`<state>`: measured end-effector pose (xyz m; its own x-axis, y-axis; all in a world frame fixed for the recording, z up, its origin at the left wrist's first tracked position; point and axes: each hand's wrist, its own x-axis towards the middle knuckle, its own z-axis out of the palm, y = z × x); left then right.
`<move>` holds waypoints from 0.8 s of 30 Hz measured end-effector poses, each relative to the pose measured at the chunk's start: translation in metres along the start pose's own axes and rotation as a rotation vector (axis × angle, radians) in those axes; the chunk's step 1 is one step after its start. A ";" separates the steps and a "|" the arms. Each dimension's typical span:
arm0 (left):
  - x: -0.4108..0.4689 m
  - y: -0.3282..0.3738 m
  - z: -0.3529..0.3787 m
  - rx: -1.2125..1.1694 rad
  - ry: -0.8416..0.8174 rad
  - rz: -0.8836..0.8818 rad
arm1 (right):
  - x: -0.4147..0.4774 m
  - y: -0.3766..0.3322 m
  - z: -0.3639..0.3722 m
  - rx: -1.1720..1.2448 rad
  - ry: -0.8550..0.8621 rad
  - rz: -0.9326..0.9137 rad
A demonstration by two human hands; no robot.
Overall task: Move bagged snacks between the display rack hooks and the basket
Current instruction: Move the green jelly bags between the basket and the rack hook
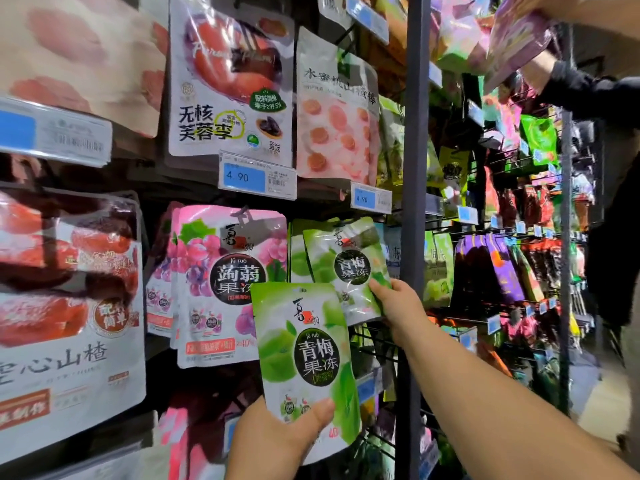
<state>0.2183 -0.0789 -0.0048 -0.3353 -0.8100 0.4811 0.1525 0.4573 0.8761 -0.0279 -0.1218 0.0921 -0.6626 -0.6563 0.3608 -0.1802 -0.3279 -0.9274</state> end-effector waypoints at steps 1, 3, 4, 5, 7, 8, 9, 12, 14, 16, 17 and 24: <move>0.000 -0.001 0.000 0.008 0.000 -0.003 | 0.000 0.000 0.000 -0.058 0.012 -0.012; 0.002 -0.002 0.002 0.011 -0.001 -0.019 | -0.007 -0.002 0.000 -0.216 0.047 -0.053; 0.003 -0.004 0.003 0.010 -0.002 -0.017 | -0.013 -0.004 -0.001 -0.294 0.071 -0.069; 0.003 -0.004 0.004 0.012 -0.001 -0.011 | -0.019 -0.005 -0.002 -0.362 0.089 -0.080; 0.005 -0.004 0.007 0.030 0.006 -0.003 | -0.029 -0.003 -0.004 -0.441 0.073 -0.120; 0.006 -0.004 0.008 0.038 0.008 -0.004 | -0.035 -0.002 -0.006 -0.467 0.043 -0.147; 0.008 -0.005 0.009 0.046 0.006 -0.005 | -0.041 -0.001 -0.007 -0.495 0.009 -0.180; 0.013 -0.003 0.013 0.065 -0.002 -0.005 | -0.054 0.005 -0.014 -0.583 -0.057 -0.313; 0.017 -0.001 0.018 0.071 -0.007 -0.004 | -0.063 0.007 -0.019 -0.556 -0.061 -0.404; 0.021 0.001 0.023 0.077 -0.008 0.001 | -0.074 0.009 -0.023 -0.428 -0.075 -0.354; 0.023 0.003 0.026 0.073 -0.010 0.000 | -0.081 0.009 -0.024 -0.323 -0.112 -0.284; 0.038 0.015 0.042 -0.011 -0.050 0.006 | -0.100 0.018 -0.034 0.067 -0.385 -0.084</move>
<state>0.1693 -0.0875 0.0254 -0.3802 -0.7878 0.4846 0.1651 0.4578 0.8736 0.0101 -0.0386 0.0358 -0.3240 -0.8281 0.4574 -0.1660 -0.4262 -0.8893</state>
